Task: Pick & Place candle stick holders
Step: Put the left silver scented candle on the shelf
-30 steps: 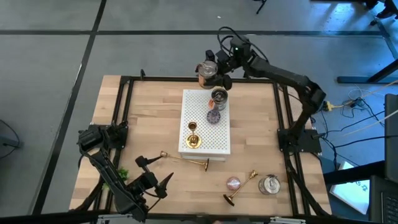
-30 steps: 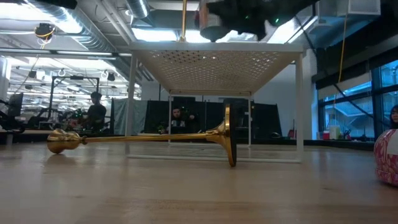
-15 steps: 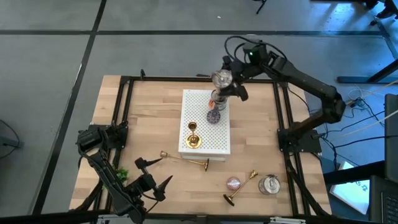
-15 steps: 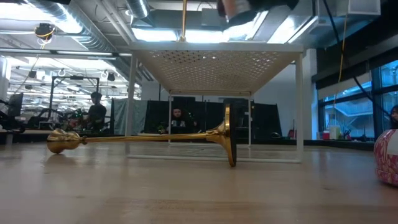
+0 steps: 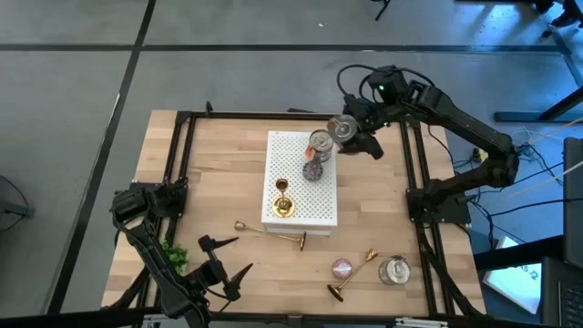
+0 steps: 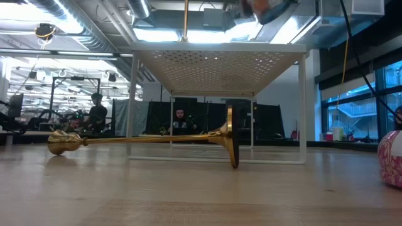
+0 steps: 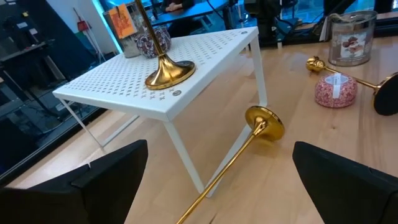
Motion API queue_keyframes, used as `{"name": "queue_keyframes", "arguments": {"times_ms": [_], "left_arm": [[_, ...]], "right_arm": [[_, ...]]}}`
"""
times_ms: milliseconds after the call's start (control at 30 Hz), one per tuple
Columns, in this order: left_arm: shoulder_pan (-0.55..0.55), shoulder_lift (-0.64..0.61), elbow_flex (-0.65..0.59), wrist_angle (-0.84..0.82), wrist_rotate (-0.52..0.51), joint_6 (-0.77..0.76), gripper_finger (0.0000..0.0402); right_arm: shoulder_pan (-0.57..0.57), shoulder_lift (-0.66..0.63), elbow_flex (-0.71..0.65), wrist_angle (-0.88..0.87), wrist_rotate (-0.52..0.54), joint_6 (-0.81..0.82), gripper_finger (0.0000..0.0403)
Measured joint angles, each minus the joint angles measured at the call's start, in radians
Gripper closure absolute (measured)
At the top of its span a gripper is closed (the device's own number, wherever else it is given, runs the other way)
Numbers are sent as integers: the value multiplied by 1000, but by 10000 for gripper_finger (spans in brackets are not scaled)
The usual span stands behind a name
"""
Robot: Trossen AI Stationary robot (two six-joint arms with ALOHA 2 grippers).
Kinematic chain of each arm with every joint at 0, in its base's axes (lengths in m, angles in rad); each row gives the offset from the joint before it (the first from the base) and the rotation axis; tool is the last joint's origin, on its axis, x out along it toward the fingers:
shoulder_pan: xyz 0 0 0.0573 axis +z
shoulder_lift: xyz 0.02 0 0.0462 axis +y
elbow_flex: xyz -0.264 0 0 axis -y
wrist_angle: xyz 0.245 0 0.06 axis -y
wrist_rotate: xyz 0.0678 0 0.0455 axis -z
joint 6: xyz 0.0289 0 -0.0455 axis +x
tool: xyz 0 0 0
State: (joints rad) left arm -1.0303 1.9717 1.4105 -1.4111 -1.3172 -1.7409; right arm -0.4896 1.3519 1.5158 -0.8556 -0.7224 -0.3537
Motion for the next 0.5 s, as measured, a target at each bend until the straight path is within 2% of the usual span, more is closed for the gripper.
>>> {"name": "queue_keyframes", "arguments": {"times_ms": [133,267,500], "left_arm": [[-5,0,0,5,-18,0,2],[-10,0,0,6,-35,0,2],[-9,0,0,5,-55,0,2]], "right_arm": [[19,-46,-29,-37,35,37,56],[43,-112,-128,1,102,82,56],[40,-256,-424,247,120,174,56]]}}
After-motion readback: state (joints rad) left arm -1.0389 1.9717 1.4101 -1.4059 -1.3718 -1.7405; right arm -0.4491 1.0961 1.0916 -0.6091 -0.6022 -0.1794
